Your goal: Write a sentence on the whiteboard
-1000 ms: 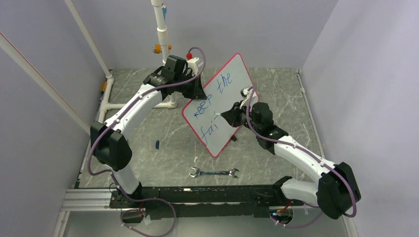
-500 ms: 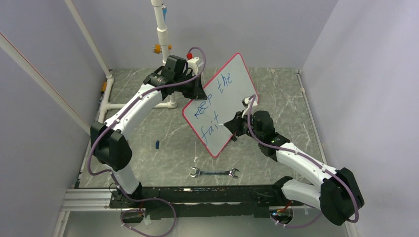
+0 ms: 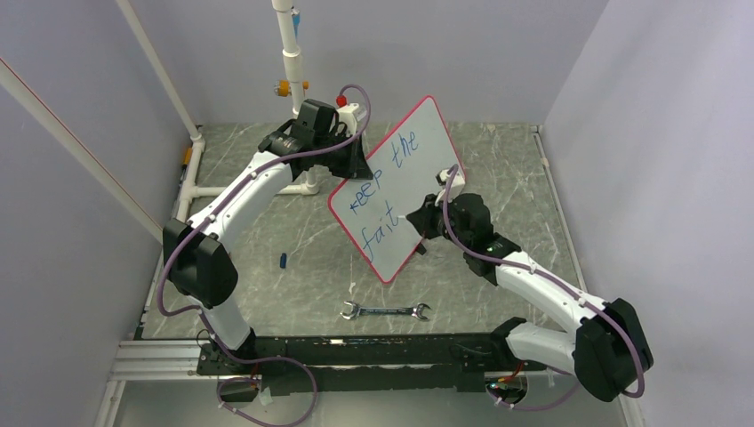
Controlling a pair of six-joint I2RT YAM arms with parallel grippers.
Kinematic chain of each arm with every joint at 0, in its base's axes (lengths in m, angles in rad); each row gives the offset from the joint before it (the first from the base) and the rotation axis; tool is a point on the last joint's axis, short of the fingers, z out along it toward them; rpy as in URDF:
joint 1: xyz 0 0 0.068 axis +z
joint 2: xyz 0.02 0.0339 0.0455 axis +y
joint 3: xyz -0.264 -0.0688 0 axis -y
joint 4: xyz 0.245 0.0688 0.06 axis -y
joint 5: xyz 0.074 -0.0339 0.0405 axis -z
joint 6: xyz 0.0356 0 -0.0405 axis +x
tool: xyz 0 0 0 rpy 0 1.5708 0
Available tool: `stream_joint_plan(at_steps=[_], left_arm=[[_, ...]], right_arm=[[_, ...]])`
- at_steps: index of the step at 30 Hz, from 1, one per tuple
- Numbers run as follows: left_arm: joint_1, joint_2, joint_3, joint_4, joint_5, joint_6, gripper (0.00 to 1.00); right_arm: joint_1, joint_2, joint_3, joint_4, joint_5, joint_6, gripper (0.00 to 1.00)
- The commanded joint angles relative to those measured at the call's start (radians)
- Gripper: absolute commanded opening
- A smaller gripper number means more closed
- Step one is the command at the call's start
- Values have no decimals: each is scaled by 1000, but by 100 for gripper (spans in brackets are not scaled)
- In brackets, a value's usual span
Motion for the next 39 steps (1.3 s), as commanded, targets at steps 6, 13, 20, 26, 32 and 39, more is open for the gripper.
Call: stream_joint_plan(at_steps=[6,13,20,26,32,39], left_arm=[[-24,27,6,-45,-109,133,0],[-24,24,6,-47,-108,132,0],[-26,21,6,-45,-109,132,0],[-27,19,7,-48,-112,134,0],[-30,17,8,-48,-114,135,0],[-29,18,8,-48,-112,136,0]], right_arm=[[3,-24,105,-4,52,-40,0],[-2,-44,140,-2,63,-43,0],[-13,19,192,30,51,-25,0],[-18,63,215,58,35,-7,0],[-21,88,200,62,29,-3,0],[-21,64,142,57,24,6,0]])
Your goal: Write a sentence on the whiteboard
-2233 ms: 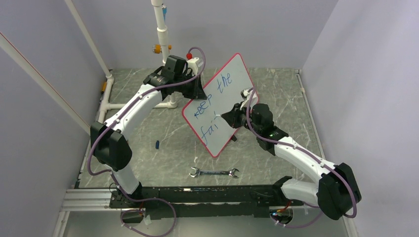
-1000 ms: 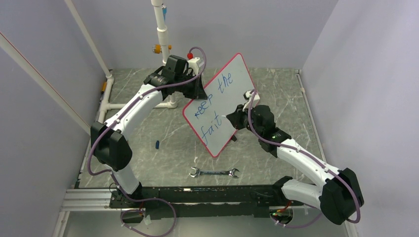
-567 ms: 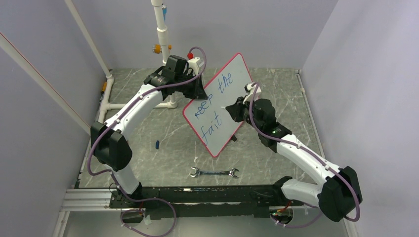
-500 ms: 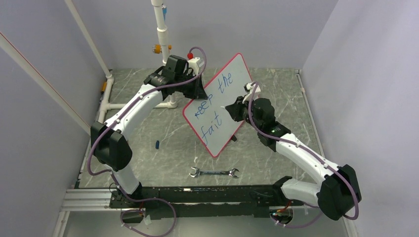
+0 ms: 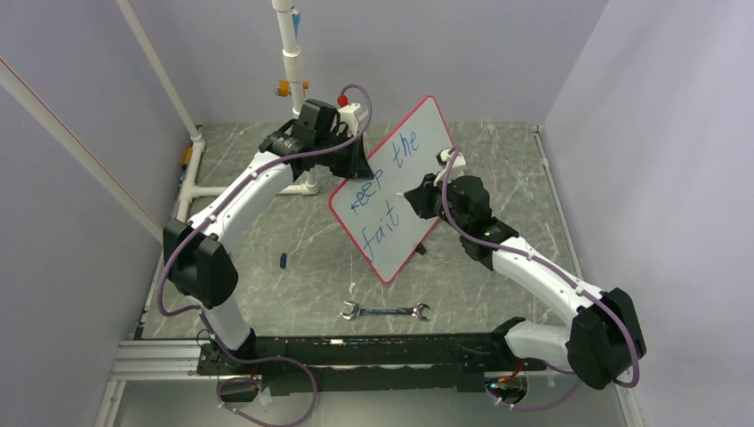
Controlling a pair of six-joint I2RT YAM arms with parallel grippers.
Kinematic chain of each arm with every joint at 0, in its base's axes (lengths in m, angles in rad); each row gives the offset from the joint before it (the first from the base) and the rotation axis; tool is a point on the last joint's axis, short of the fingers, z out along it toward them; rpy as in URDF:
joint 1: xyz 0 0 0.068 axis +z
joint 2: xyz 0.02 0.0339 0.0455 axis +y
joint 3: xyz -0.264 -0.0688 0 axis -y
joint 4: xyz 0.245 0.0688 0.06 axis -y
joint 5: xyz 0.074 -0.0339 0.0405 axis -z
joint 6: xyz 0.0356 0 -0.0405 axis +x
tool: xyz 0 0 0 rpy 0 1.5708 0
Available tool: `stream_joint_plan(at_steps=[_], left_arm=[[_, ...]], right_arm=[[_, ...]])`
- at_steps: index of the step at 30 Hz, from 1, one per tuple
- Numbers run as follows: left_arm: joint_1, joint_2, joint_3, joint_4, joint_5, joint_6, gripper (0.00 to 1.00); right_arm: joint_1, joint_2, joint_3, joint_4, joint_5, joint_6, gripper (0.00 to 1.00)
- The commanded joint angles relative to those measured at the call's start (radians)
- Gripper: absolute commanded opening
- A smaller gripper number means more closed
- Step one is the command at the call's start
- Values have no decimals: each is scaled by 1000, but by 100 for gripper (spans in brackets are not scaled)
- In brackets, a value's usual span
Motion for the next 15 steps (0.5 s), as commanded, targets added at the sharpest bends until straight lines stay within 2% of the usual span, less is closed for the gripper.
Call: stream_joint_plan(at_steps=[1,15], left_arm=[[-22,18,3,-49,-105,134,0],[-22,14,2,-47,-103,133,0]], right_arm=[[-4,-25,-33,44,-22,17,0],[-4,-118,-185,11,-22,50,0]])
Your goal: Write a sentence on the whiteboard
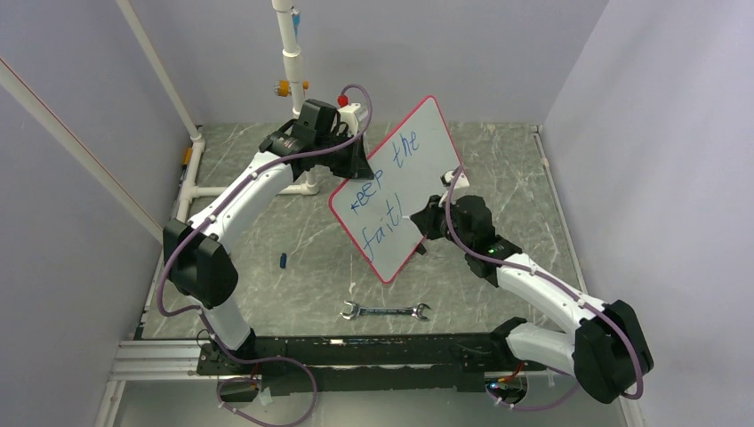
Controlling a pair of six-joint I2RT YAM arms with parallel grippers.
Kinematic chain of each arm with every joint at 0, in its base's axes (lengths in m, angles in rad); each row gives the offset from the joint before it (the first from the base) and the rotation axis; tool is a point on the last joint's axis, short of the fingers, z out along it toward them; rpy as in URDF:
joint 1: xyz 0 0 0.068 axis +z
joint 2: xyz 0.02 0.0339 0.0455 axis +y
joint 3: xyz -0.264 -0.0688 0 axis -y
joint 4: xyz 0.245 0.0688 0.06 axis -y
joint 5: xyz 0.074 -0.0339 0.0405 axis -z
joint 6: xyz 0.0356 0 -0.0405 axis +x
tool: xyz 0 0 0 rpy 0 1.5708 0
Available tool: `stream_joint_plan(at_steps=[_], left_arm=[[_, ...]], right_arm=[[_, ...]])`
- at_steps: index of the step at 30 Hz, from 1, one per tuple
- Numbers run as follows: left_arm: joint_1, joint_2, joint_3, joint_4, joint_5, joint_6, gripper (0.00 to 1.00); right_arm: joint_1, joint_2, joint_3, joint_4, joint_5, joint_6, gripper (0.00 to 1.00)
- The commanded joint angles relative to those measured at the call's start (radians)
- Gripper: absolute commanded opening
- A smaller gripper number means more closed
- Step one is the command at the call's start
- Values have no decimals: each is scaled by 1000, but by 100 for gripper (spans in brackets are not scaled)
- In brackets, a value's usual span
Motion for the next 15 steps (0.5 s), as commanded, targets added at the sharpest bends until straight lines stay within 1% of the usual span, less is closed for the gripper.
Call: stream_joint_plan(at_steps=[1,15], left_arm=[[-22,12,2,-45,-101,132,0],[-25,15,3,-48,-104,134,0]], right_arm=[[-1,-43,-22,3,-11,22,0],[0,-11,67,-7,16,-7,0]])
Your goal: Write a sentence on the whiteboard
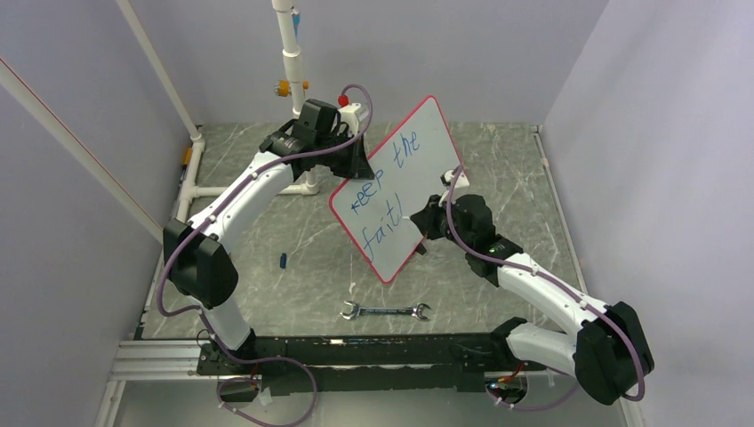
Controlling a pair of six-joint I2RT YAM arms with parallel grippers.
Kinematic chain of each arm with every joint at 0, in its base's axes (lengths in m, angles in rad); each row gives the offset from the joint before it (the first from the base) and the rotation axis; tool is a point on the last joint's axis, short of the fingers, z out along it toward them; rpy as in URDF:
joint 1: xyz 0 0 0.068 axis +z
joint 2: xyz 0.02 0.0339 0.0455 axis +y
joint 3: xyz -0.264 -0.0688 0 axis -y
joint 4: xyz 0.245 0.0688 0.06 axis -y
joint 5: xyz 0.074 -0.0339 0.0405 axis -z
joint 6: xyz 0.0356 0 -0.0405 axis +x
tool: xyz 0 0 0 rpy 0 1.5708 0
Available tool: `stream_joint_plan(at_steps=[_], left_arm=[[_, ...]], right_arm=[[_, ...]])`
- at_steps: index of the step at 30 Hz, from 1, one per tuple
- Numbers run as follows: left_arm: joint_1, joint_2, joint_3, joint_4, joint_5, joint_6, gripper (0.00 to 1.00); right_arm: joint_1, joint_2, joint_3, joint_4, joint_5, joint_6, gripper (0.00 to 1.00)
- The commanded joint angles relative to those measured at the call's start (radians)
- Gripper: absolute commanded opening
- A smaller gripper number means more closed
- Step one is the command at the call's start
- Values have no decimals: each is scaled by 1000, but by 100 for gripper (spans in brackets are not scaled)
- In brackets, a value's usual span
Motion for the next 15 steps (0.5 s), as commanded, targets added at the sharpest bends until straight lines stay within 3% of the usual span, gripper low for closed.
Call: stream_joint_plan(at_steps=[1,15], left_arm=[[-22,16,2,-48,-105,134,0],[-27,19,2,-49,-106,136,0]], right_arm=[[-1,10,81,29,24,-17,0],[-3,83,167,30,57,-42,0]])
